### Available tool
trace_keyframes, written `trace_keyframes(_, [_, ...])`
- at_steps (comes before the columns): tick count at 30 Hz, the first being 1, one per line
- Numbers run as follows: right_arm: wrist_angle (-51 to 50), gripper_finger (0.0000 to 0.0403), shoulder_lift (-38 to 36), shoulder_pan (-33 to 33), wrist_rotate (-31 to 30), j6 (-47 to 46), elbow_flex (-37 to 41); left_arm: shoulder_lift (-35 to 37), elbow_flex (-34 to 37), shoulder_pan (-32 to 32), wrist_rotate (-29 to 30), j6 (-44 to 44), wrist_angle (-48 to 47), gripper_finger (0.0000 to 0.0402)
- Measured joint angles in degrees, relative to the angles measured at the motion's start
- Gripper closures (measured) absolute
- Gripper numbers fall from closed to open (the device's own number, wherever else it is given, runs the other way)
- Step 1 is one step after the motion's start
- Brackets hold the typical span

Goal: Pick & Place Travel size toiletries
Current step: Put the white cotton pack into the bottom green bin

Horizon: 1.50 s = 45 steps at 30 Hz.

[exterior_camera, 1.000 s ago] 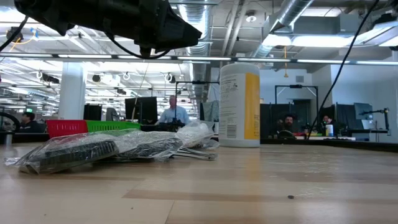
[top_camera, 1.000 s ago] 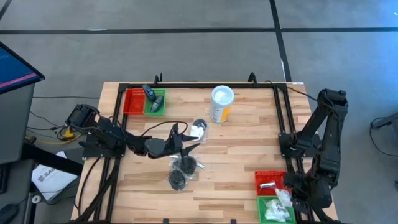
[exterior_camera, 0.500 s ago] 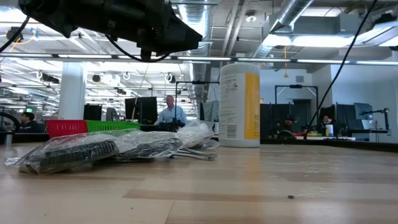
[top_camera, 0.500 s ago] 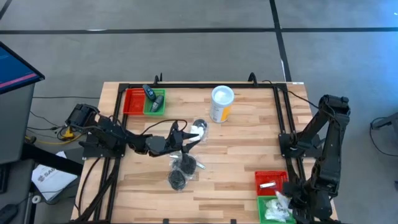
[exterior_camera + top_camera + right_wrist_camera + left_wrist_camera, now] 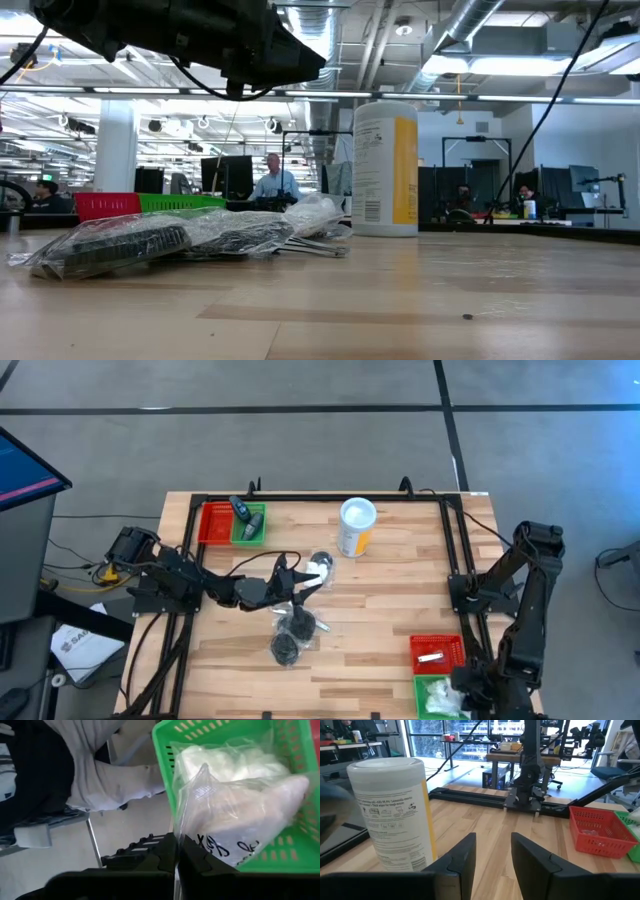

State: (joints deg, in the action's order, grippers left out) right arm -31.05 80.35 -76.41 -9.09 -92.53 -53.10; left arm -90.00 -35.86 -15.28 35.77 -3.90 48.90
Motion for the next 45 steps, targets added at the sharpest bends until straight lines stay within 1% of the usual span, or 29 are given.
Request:
trace_keyframes(15, [-3.6,0.0397,-1.5,1.2,-0.4,-0.6,0.0,0.0,0.0,0.0,0.0,0.0,0.0,0.0289])
trace_keyframes(19, [-3.8,0.0385,-1.5,1.2,-0.7,-1.0,0.0,0.0,0.0,0.0,0.0,0.0,0.0,0.0289])
trace_keyframes(23, [-3.8,0.0365,-1.6,1.2,-3.0,-1.1,0.0,0.0,0.0,0.0,0.0,0.0,0.0,0.0289])
trace_keyframes(29, [-3.1,0.0332,-1.8,1.2,-3.0,-1.1,0.0,0.0,0.0,0.0,0.0,0.0,0.0,0.0289])
trace_keyframes(32, [-5.5,0.0323,-2.4,1.2,-3.0,-2.0,0.0,0.0,0.0,0.0,0.0,0.0,0.0,0.0289])
trace_keyframes(38, [-14.5,0.0328,-3.1,1.0,-2.9,-9.1,0.0,0.0,0.0,0.0,0.0,0.1,0.0,0.0289])
trace_keyframes(42, [-13.2,0.0331,-3.1,1.4,-2.8,-7.3,0.0,0.0,0.0,0.0,0.0,0.2,-0.1,0.0289])
trace_keyframes(45, [-14.0,0.0331,-2.8,2.2,-2.8,-7.7,0.0,0.0,0.0,0.0,0.0,0.2,-0.1,0.0289])
